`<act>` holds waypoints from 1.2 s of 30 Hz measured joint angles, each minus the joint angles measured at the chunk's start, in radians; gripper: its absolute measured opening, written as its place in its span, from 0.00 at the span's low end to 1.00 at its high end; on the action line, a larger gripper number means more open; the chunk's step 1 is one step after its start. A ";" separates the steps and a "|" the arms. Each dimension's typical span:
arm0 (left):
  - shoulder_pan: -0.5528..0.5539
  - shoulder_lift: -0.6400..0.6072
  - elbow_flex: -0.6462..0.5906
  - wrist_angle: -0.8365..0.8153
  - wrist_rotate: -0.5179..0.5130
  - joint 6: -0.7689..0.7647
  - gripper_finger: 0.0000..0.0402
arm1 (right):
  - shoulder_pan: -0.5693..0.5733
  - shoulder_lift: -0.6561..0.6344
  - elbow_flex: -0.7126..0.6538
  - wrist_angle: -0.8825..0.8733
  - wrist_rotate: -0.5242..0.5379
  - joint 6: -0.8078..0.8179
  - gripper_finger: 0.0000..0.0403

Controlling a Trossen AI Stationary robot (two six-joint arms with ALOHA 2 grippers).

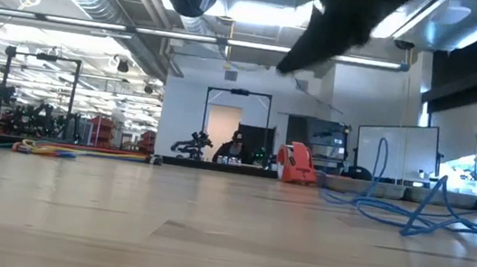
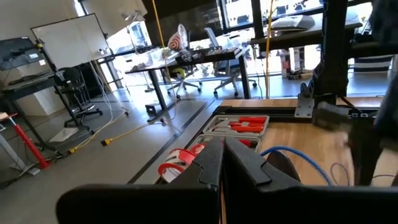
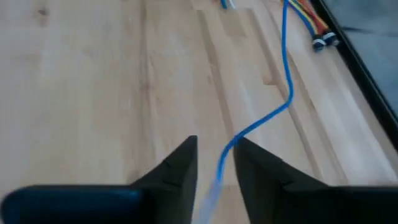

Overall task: Coil cords
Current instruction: Uncoil the blue wire from the black spool

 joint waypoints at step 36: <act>0.000 0.000 0.000 0.002 0.000 0.005 0.01 | -0.236 0.253 0.135 0.737 -0.252 -0.248 0.40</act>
